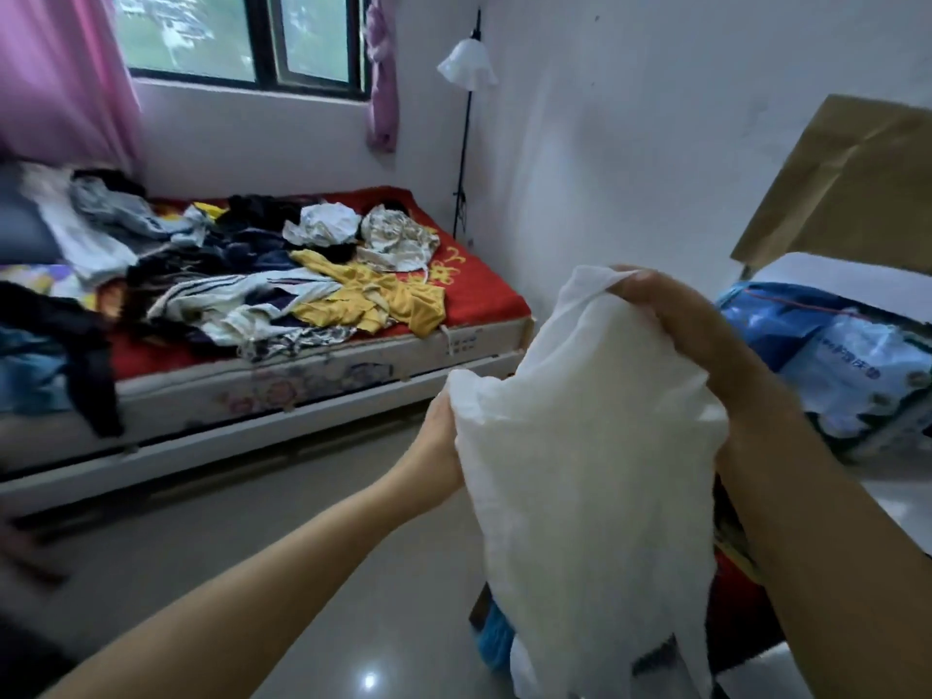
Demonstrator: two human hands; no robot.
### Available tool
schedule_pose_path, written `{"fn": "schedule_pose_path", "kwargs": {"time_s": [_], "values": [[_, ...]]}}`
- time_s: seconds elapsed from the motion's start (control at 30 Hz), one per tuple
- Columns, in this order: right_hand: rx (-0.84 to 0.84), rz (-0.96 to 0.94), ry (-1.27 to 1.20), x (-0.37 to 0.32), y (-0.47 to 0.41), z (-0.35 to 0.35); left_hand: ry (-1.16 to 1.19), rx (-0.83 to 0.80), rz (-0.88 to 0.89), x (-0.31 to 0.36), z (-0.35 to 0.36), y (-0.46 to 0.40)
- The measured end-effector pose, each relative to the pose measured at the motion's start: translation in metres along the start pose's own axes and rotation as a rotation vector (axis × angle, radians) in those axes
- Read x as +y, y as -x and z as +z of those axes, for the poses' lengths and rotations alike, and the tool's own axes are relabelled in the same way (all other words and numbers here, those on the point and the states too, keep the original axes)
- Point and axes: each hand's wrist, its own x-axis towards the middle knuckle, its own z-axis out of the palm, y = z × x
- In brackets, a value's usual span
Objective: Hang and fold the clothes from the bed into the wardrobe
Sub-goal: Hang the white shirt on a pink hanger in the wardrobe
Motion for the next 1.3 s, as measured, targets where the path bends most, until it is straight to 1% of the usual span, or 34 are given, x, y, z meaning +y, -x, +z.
{"fn": "schedule_pose_path", "kwargs": {"time_s": [0.03,0.07,0.1,0.13,0.17,0.2,0.23,0.27,0.3,0.37,0.4,0.47,0.5,0.53,0.57,0.6,0.63,0.7,0.73,0.77,0.8,0.83,0.87,0.9,0.97,1.0,1.03,1.07,1.1,1.17,1.23,1.3], "values": [[0.007,0.008,0.003,0.003,-0.006,0.016,0.039,0.056,-0.018,0.003,-0.022,0.007],[0.04,0.019,-0.006,0.007,-0.011,0.027,0.028,0.097,-0.062,0.003,-0.041,0.014],[0.095,0.039,-0.027,0.011,-0.015,0.039,0.042,0.103,-0.133,-0.001,-0.062,0.024],[0.134,0.05,-0.043,0.015,-0.022,0.047,0.047,0.076,-0.203,-0.003,-0.083,0.037],[0.147,0.051,-0.048,0.018,-0.029,0.054,0.062,0.008,-0.242,-0.008,-0.103,0.052],[0.136,0.049,-0.032,0.022,-0.039,0.063,0.055,-0.068,-0.259,-0.013,-0.123,0.067],[0.125,0.052,-0.02,0.022,-0.047,0.072,0.019,-0.093,-0.294,-0.017,-0.141,0.083],[0.102,0.062,-0.027,0.023,-0.055,0.08,-0.03,-0.066,-0.321,-0.02,-0.159,0.096],[0.074,0.072,-0.062,0.023,-0.063,0.087,-0.066,0.0,-0.329,-0.022,-0.177,0.107],[0.026,0.072,-0.13,0.028,-0.08,0.103,-0.088,0.19,-0.299,-0.018,-0.217,0.13],[0.041,0.07,-0.119,0.033,-0.087,0.109,-0.091,0.283,-0.281,-0.012,-0.235,0.139],[0.057,0.082,-0.023,0.052,-0.103,0.121,-0.102,0.459,-0.234,0.007,-0.27,0.152],[0.059,0.093,0.052,0.064,-0.113,0.128,-0.102,0.508,-0.205,0.017,-0.284,0.156],[0.052,0.092,0.208,0.075,-0.125,0.136,-0.109,0.532,-0.181,0.028,-0.294,0.158],[0.003,0.088,0.373,0.084,-0.134,0.148,-0.123,0.53,-0.16,0.04,-0.302,0.159],[-0.12,0.073,0.498,0.093,-0.145,0.164,-0.146,0.506,-0.16,0.052,-0.306,0.158],[-0.265,0.044,0.552,0.098,-0.152,0.182,-0.191,0.469,-0.177,0.06,-0.308,0.154],[-0.58,0.018,0.498,0.102,-0.159,0.237,-0.333,0.429,-0.221,0.07,-0.308,0.144],[-0.707,0.005,0.474,0.104,-0.159,0.267,-0.394,0.419,-0.247,0.071,-0.309,0.138],[-0.79,-0.023,0.471,0.107,-0.157,0.292,-0.442,0.403,-0.282,0.071,-0.31,0.133],[-0.81,-0.084,0.469,0.11,-0.161,0.315,-0.483,0.399,-0.329,0.072,-0.315,0.13],[-0.778,-0.149,0.481,0.113,-0.166,0.333,-0.506,0.402,-0.372,0.073,-0.322,0.128],[-0.723,-0.177,0.481,0.112,-0.173,0.343,-0.48,0.418,-0.392,0.074,-0.33,0.129],[-0.68,-0.168,0.457,0.112,-0.183,0.348,-0.383,0.467,-0.387,0.075,-0.34,0.131],[-0.637,-0.073,0.354,0.112,-0.203,0.354,-0.064,0.657,-0.328,0.075,-0.355,0.139],[-0.646,-0.016,0.261,0.11,-0.212,0.356,0.063,0.786,-0.281,0.071,-0.36,0.144],[-0.652,0.032,0.159,0.109,-0.22,0.357,0.123,0.901,-0.249,0.064,-0.362,0.149],[-0.658,0.07,0.062,0.108,-0.228,0.36,0.117,0.97,-0.233,0.054,-0.361,0.156],[-0.666,0.113,-0.034,0.108,-0.236,0.365,0.07,0.987,-0.233,0.04,-0.356,0.163],[-0.685,0.168,-0.176,0.106,-0.251,0.373,-0.085,0.895,-0.312,0.014,-0.341,0.175],[-0.72,0.207,-0.296,0.103,-0.262,0.379,-0.257,0.803,-0.448,-0.009,-0.33,0.183],[-0.775,0.219,-0.393,0.101,-0.272,0.383,-0.336,0.814,-0.516,-0.024,-0.334,0.188]]}}
